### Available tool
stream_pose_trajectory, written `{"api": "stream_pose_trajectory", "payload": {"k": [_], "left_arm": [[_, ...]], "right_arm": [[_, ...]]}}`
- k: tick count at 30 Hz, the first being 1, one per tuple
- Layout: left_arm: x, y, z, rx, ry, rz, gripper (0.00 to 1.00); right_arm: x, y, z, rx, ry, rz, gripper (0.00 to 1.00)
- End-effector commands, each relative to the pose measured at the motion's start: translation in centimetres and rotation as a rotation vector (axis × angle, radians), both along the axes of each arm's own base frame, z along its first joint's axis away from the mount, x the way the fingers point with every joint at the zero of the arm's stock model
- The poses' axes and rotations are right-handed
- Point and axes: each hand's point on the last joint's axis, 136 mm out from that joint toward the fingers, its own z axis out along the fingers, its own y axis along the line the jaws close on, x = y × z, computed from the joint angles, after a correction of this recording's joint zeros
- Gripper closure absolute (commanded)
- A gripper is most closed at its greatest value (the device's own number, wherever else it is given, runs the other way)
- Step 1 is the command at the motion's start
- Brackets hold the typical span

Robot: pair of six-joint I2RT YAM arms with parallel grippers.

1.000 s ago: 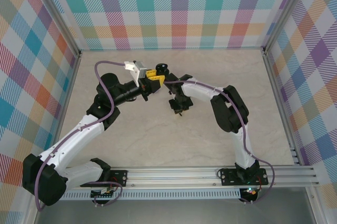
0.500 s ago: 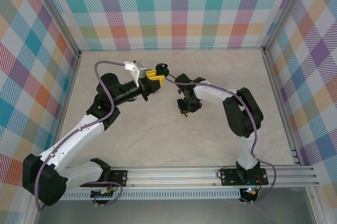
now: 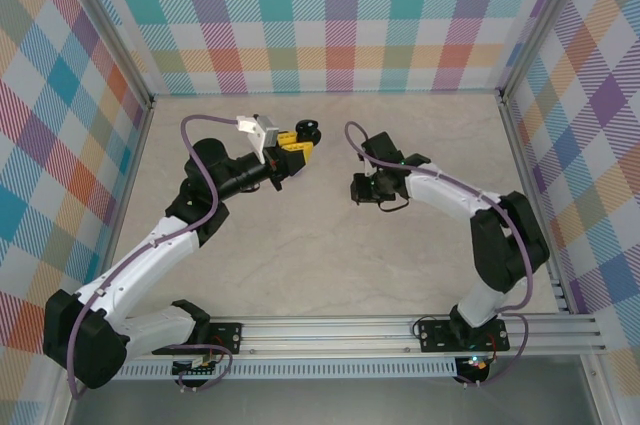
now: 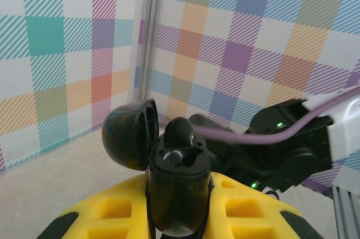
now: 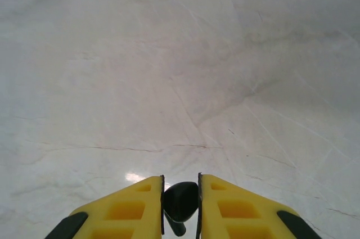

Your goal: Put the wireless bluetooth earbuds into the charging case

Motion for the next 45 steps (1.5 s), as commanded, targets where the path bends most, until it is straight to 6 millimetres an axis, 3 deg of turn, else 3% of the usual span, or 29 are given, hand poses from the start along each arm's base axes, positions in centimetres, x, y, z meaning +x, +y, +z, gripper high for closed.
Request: {"api": "stream_pose_trajectory", "payload": {"k": [1,19,37,45], "left_arm": [[0.6,0.4,0.3,-0.032,-0.007,0.023,0.94],[3.6,1.1,-2.5,-0.072,0.111,0.155,0.94],[2.5,-0.7,-3.4,-0.073,0.118,0.049,0.94],[1.3,-1.8,-3.8,-0.025,0.017,-0.012,0.95]], "right_arm": [[0.9,1.2,3.7,0.124,-0.101,0.005,0.81],[-1.2,1.9,16.6,0.374,-0.408,0.123,0.8],[-3.4,2.4,27.5,0.56,-0.683,0.233,0.8],[-4.9,2.5,30.7,0.647,-0.772,0.283,0.8]]}}
